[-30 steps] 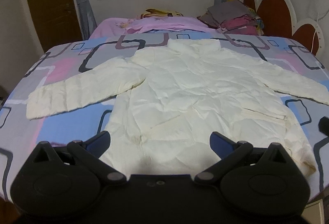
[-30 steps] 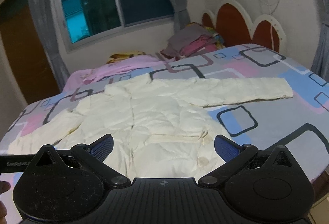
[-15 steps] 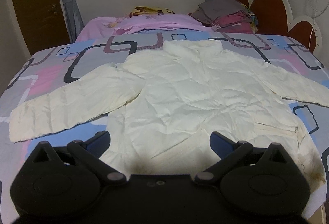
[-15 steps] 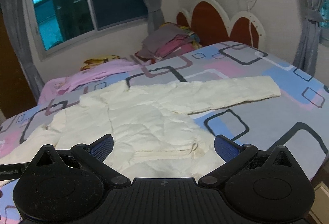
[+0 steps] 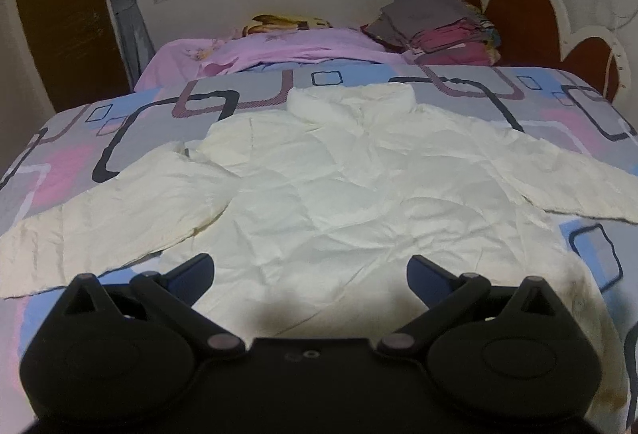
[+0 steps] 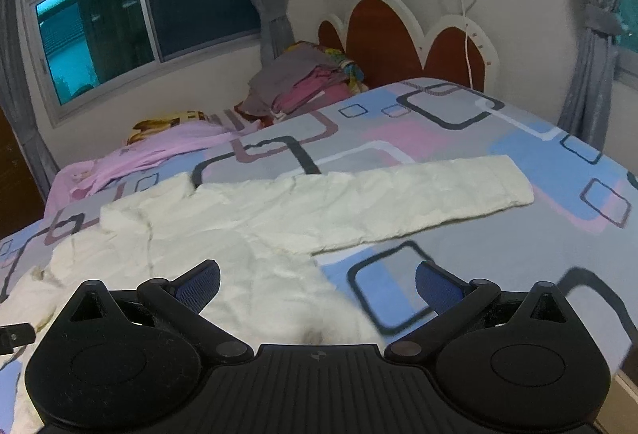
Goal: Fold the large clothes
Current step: 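Move the right tool toward the jacket sleeve nearest it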
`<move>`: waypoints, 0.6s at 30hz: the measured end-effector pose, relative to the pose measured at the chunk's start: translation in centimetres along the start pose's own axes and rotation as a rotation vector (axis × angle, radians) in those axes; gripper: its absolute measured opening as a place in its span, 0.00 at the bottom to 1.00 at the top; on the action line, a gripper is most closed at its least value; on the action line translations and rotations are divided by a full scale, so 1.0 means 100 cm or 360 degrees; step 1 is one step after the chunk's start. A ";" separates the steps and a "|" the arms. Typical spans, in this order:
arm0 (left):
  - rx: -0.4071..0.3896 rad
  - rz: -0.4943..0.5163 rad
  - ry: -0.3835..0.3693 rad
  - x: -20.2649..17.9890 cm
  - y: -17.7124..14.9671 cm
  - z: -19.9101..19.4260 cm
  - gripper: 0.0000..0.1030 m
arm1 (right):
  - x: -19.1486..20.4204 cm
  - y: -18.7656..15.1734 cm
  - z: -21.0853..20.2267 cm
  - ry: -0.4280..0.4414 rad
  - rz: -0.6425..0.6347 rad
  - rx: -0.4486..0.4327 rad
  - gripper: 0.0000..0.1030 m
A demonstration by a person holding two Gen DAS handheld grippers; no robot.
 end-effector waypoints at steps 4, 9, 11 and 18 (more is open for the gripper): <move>0.0011 0.0006 0.0033 -0.025 0.011 0.016 1.00 | -0.030 0.014 0.031 0.0000 0.0018 0.0034 1.00; 0.0001 0.0017 0.0059 -0.055 0.020 0.033 1.00 | -0.072 0.027 0.067 -0.0055 0.0063 0.0074 1.00; 0.0006 0.0042 0.0067 -0.069 0.023 0.042 1.00 | -0.090 0.030 0.080 -0.0089 0.0079 0.0090 1.00; 0.0027 0.0088 0.0037 -0.106 0.031 0.065 1.00 | -0.149 0.031 0.126 -0.0198 0.0175 0.0172 1.00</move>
Point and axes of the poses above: each gripper's, at about its wrist camera, not at the fingertips, and z roughly the way its jaws point, x to its left, y to its top, the point moved 3 cm from there along z, roughly the way its jaws point, and after that the axes turned 1 degree about -z, right-handed, at the moved point
